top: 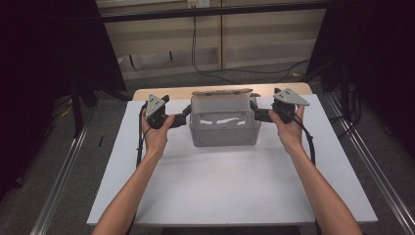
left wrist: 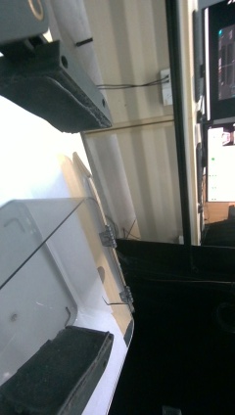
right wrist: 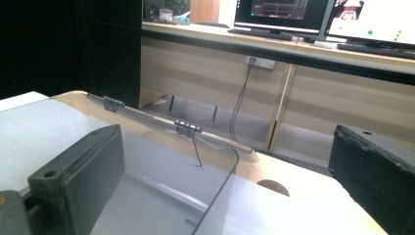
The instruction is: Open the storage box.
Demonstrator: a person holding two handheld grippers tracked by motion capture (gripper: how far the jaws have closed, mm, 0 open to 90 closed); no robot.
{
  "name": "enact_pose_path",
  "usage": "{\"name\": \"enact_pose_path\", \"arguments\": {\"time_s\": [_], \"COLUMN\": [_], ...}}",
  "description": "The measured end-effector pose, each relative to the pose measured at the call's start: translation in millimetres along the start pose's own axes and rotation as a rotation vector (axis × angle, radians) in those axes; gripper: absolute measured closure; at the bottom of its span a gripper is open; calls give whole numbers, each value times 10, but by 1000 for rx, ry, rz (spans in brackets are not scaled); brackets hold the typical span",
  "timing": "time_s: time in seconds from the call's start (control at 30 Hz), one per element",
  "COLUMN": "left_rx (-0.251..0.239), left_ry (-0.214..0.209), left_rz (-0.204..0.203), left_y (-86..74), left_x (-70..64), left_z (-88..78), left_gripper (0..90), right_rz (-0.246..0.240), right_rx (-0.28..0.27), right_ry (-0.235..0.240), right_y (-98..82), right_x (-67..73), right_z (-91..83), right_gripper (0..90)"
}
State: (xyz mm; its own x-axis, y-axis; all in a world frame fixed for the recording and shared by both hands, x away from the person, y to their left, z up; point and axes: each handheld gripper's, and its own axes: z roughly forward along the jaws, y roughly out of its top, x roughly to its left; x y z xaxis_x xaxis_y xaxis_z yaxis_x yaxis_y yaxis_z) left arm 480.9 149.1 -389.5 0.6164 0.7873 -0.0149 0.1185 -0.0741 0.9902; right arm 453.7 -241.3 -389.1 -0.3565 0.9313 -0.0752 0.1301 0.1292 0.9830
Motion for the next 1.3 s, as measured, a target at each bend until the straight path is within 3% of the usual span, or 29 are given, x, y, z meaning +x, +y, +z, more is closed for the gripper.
{"name": "enact_pose_path", "arguments": {"time_s": [0.2,0.33,0.43,0.57,0.87,0.93,1.03,1.3], "left_rx": [-34,-14,-15,-6,-11,-12,-16,-15], "left_ry": [27,18,31,35,71,89,93,98], "left_rz": [-18,18,4,-17,-62,-84,-86,-67], "left_y": [-27,-63,-126,-200,-361,-408,-438,-459], "left_x": [3,-19,-43,-54,-49,-58,-66,-139], "left_z": [-175,-257,-367,-452,-752,-846,-931,-1114], "left_gripper": [34,33,33,33,33,33,33,27], "right_rz": [1,-11,-27,-11,-17,12,-7,25], "right_rx": [-12,-27,-41,-47,-38,-37,-41,-58], "right_ry": [13,13,7,-3,-14,-12,-18,-30], "right_y": [-3,-15,-33,-77,-200,-241,-273,-379], "right_x": [67,135,202,241,272,256,265,234], "right_z": [-183,-303,-430,-537,-724,-788,-862,-1098], "right_gripper": [1,5,8,3,0,0,0,0]}}
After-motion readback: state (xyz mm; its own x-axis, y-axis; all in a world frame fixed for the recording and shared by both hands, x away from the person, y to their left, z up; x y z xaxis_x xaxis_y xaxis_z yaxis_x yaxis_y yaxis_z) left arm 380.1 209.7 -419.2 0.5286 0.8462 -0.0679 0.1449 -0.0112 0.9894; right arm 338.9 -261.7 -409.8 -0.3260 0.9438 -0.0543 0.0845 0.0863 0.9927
